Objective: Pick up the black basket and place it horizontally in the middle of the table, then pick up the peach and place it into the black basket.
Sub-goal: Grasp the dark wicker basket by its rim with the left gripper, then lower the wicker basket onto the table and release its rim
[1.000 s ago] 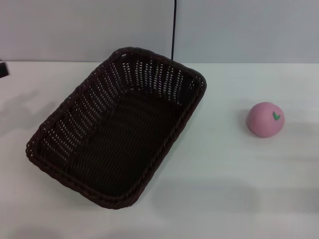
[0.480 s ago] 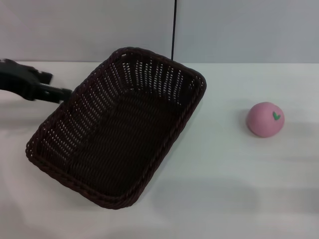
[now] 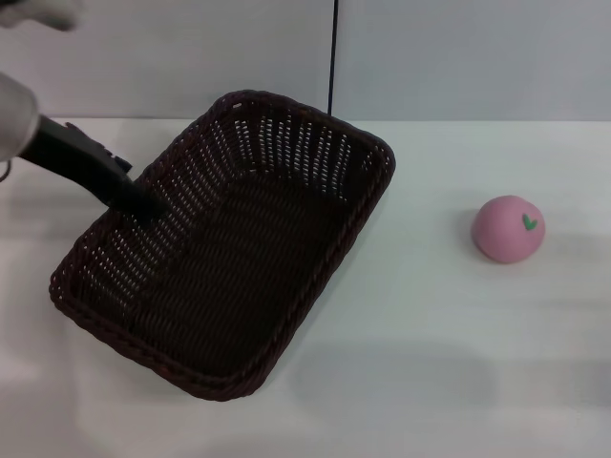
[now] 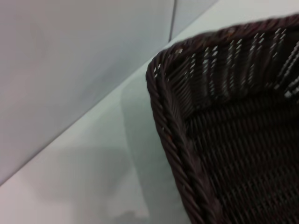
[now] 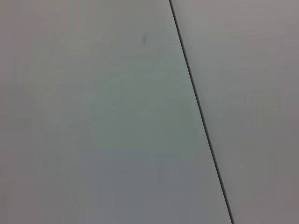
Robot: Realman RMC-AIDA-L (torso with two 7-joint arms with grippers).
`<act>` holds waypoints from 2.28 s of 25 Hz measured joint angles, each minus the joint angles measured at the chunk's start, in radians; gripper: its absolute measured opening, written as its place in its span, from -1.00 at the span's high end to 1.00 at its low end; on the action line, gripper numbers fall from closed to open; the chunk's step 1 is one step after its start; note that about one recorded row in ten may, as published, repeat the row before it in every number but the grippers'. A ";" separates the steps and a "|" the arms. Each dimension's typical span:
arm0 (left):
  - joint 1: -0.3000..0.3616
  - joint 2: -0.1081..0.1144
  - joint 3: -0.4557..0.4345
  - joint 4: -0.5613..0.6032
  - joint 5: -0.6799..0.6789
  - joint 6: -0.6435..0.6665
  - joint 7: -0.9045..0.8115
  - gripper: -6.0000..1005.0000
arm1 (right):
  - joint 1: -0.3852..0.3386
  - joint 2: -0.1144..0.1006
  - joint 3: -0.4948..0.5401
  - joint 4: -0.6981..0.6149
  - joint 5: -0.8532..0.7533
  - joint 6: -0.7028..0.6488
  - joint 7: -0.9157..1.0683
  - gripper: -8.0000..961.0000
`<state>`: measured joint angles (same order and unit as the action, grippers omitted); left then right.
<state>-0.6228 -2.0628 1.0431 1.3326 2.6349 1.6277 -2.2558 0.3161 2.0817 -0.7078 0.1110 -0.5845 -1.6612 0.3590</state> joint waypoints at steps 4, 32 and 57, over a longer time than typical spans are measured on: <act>-0.032 -0.003 0.147 -0.019 0.070 -0.039 -0.088 -0.53 | 0.002 0.000 -0.002 -0.002 0.000 0.000 0.001 -0.52; -0.199 -0.008 0.225 -0.208 0.150 -0.048 -0.168 0.34 | 0.009 -0.003 -0.007 -0.027 0.000 -0.006 0.012 -0.52; -0.277 -0.011 0.299 -0.090 0.080 -0.135 0.605 0.48 | 0.015 -0.006 -0.008 -0.075 0.000 -0.002 0.031 -0.51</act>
<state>-0.8997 -2.0739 1.3417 1.2425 2.7150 1.4925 -1.6512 0.3314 2.0754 -0.7159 0.0359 -0.5844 -1.6628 0.3904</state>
